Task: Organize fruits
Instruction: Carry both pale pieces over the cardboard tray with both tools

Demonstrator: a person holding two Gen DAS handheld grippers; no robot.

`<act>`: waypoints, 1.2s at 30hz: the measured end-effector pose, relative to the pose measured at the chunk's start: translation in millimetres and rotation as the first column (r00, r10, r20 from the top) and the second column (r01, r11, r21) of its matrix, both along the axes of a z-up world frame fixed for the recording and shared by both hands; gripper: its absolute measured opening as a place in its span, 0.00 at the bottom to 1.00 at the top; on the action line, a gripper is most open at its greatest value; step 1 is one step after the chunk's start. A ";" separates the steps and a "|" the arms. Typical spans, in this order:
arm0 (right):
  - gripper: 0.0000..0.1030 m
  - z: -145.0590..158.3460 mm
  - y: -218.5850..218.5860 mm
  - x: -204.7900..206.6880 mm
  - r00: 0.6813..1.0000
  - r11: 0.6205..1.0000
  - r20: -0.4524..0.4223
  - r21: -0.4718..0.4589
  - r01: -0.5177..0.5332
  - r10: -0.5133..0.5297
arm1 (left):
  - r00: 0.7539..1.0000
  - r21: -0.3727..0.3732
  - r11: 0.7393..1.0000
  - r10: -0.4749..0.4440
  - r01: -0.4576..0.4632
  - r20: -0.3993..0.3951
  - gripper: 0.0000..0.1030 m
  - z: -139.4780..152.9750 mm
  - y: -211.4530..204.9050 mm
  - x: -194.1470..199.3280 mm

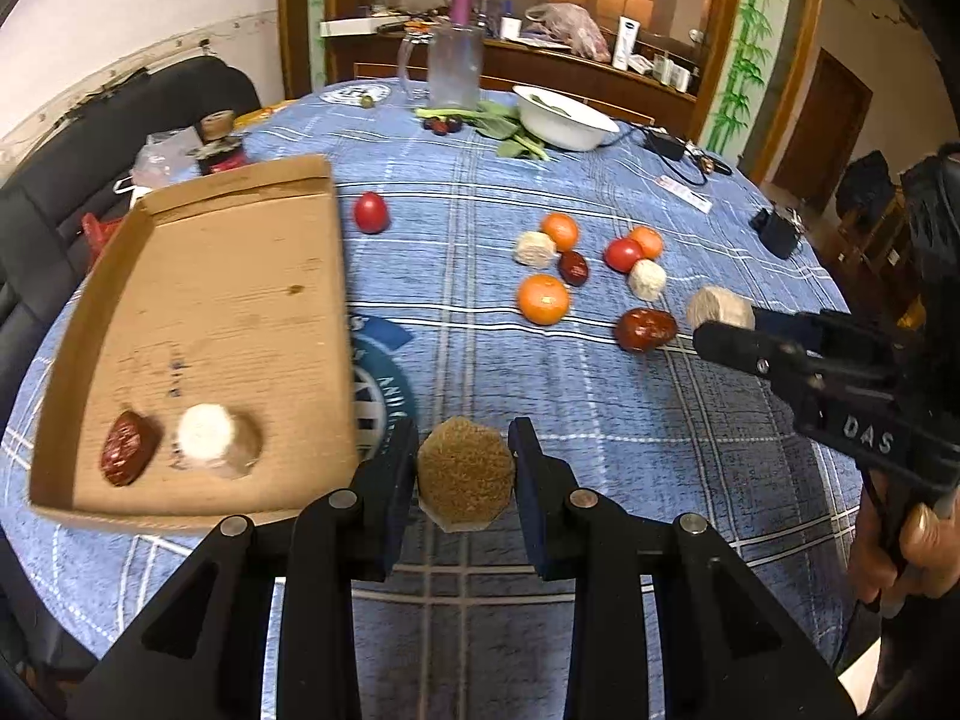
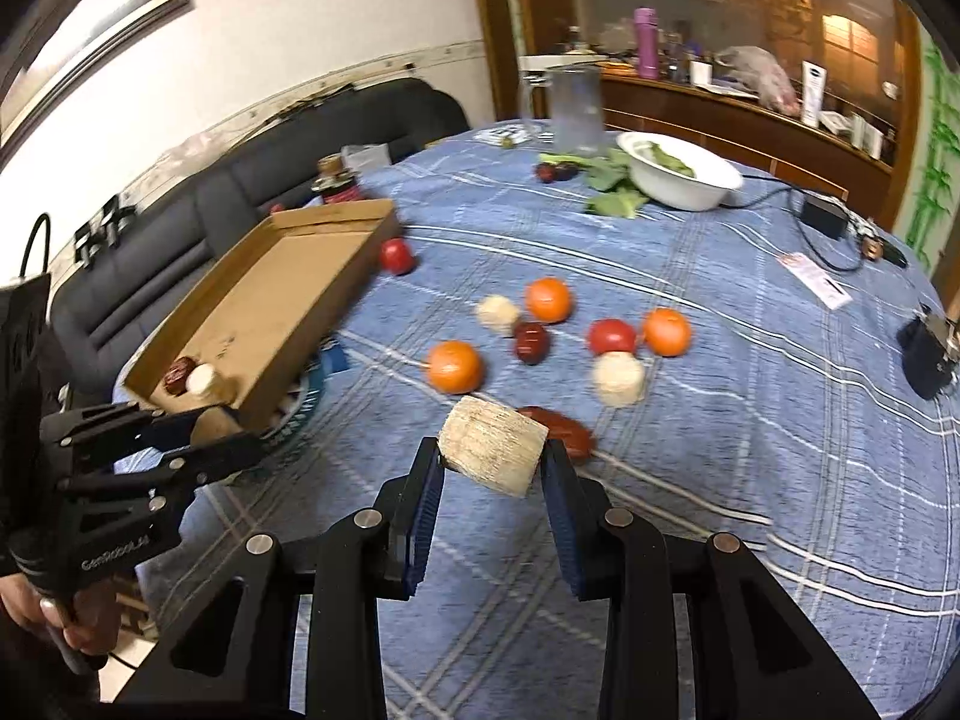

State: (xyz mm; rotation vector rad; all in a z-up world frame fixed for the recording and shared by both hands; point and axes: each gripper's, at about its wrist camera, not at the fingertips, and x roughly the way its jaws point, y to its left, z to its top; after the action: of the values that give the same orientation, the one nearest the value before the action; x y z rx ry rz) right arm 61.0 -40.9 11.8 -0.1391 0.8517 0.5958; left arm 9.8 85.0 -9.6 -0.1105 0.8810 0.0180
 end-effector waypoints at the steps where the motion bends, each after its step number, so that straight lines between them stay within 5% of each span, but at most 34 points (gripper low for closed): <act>1: 0.33 0.6 4.4 -2.0 1.000 1.000 0.000 -0.001 -0.011 0.011 | 1.000 -0.001 1.000 0.005 -0.005 0.001 0.27 0.0 2.8 -1.3; 36: 0.33 3.9 128.4 -8.7 0.970 0.970 -0.020 0.003 -0.242 0.242 | 0.981 -0.019 0.981 0.195 -0.194 0.023 0.28 5.7 112.2 -15.8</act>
State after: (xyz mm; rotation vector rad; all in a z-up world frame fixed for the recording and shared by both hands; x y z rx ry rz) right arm 52.3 87.4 15.7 -0.2393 0.8608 0.8278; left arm -6.0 197.3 -3.9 -0.2119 0.8428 0.1915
